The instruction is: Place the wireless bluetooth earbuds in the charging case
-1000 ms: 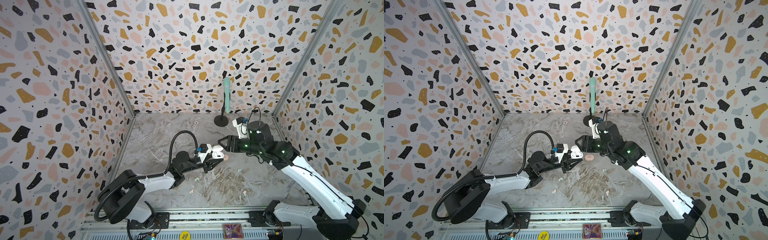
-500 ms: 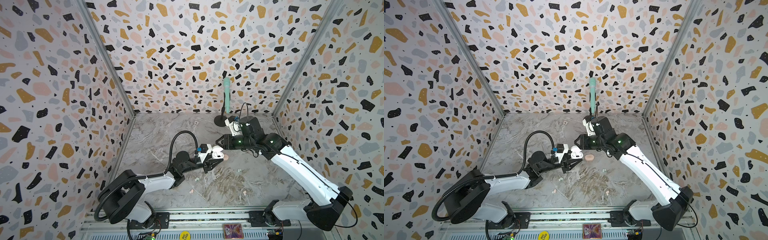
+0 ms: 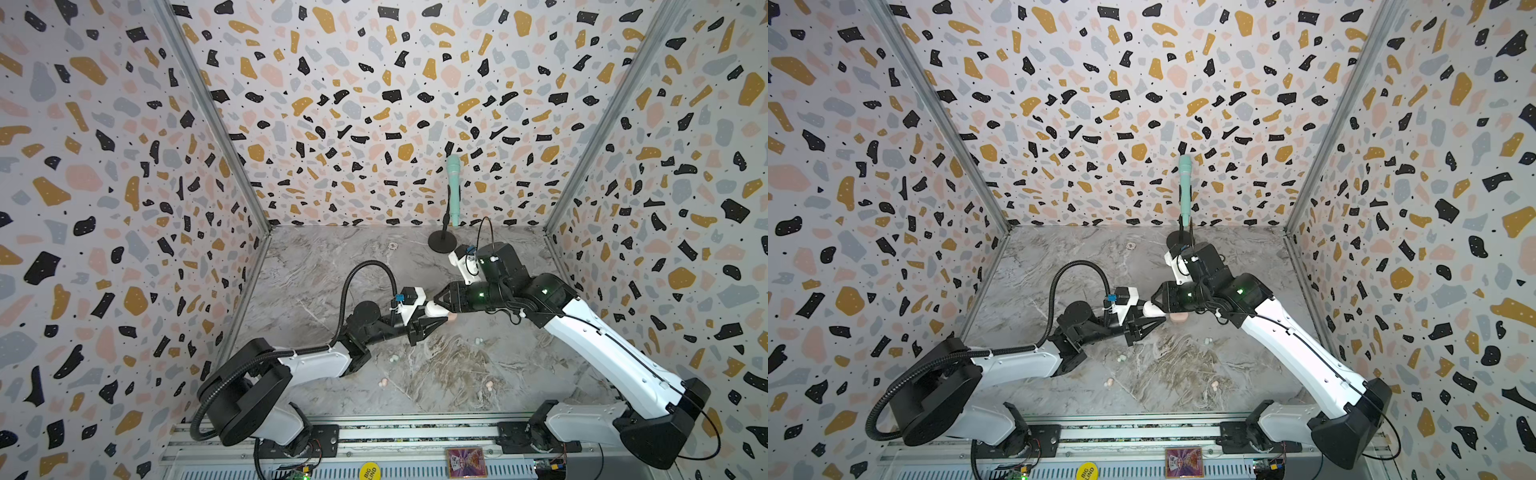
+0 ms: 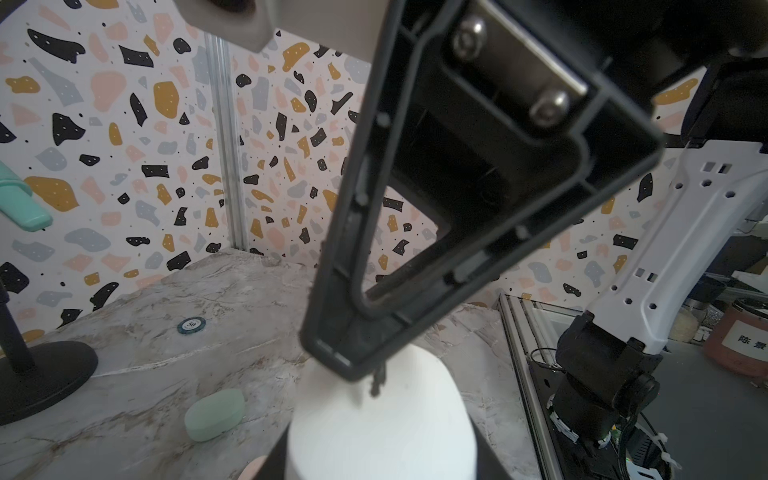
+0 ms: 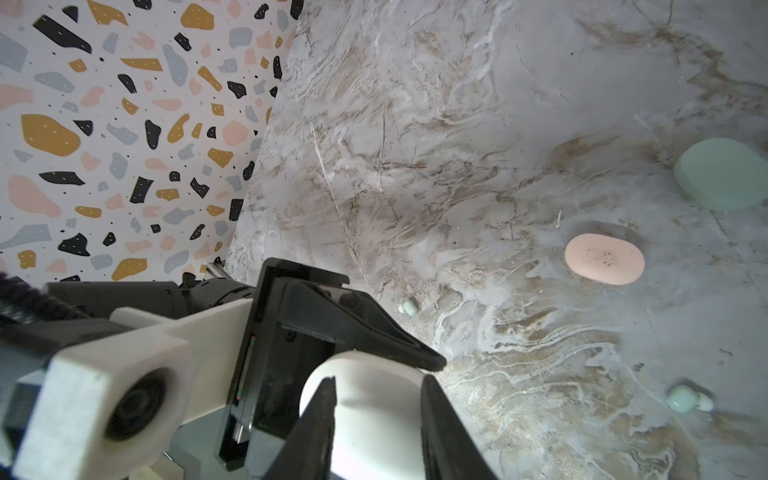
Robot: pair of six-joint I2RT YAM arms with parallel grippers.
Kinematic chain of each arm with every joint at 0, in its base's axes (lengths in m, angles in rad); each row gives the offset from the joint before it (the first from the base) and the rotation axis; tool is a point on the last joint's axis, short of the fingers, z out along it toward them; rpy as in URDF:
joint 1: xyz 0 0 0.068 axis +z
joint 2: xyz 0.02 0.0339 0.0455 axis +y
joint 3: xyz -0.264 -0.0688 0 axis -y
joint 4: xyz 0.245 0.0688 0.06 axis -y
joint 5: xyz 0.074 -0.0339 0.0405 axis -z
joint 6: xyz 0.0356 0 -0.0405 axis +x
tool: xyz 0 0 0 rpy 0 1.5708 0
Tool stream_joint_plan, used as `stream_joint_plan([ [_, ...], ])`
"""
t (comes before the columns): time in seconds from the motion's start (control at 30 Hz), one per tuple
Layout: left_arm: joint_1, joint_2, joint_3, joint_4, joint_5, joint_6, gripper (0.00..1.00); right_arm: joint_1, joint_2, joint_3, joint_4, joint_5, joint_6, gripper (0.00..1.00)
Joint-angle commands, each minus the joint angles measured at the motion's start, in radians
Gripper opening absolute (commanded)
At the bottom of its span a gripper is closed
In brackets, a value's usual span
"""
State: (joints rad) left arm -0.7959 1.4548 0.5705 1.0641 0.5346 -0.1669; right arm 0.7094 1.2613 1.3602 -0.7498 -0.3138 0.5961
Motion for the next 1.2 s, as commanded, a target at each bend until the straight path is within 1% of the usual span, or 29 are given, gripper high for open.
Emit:
stream_joint_plan([
  [0.0,-0.005,-0.015,0.036,0.061,-0.005,0.022,0.25,0.015,-0.009,-0.008,-0.057,-0.012,-0.006,0.36],
  [0.17,-0.003,-0.015,0.035,0.057,-0.008,0.023,0.25,0.027,-0.005,-0.021,-0.061,-0.005,0.001,0.36],
  [0.2,-0.003,-0.016,0.035,0.055,-0.007,0.024,0.25,0.027,-0.002,-0.020,-0.065,-0.005,0.003,0.38],
  [0.3,-0.003,-0.017,0.034,0.044,-0.007,0.030,0.25,0.027,0.015,0.005,-0.094,0.004,0.002,0.55],
  [0.37,-0.004,-0.017,0.032,0.042,-0.007,0.032,0.25,0.029,0.035,0.030,-0.126,0.015,-0.002,0.63],
  [0.47,-0.004,-0.018,0.028,0.042,-0.008,0.035,0.25,0.044,0.062,0.052,-0.159,0.020,-0.009,0.68],
  [0.57,-0.004,-0.021,0.024,0.042,-0.009,0.034,0.25,0.050,0.084,0.059,-0.176,0.014,-0.014,0.69],
  [0.67,-0.004,-0.023,0.023,0.039,-0.010,0.037,0.25,0.055,0.095,0.065,-0.179,0.008,-0.019,0.69],
  [0.77,-0.005,-0.021,0.025,0.037,-0.007,0.038,0.25,0.056,0.100,0.070,-0.167,-0.001,-0.015,0.67],
  [0.93,-0.005,-0.023,0.026,0.031,-0.005,0.039,0.25,0.056,0.107,0.076,-0.162,0.001,-0.012,0.54],
  [1.03,-0.003,-0.023,0.026,0.023,-0.007,0.042,0.26,0.056,0.107,0.080,-0.160,-0.001,-0.011,0.50],
  [1.1,-0.003,-0.022,0.028,0.013,-0.011,0.043,0.30,0.056,0.103,0.080,-0.162,0.006,-0.010,0.48],
  [1.13,-0.004,-0.021,0.028,0.005,-0.015,0.045,0.34,0.055,0.098,0.077,-0.160,0.016,-0.010,0.47],
  [1.17,-0.004,-0.022,0.025,-0.003,-0.020,0.047,0.42,0.048,0.092,0.071,-0.156,0.024,-0.012,0.46],
])
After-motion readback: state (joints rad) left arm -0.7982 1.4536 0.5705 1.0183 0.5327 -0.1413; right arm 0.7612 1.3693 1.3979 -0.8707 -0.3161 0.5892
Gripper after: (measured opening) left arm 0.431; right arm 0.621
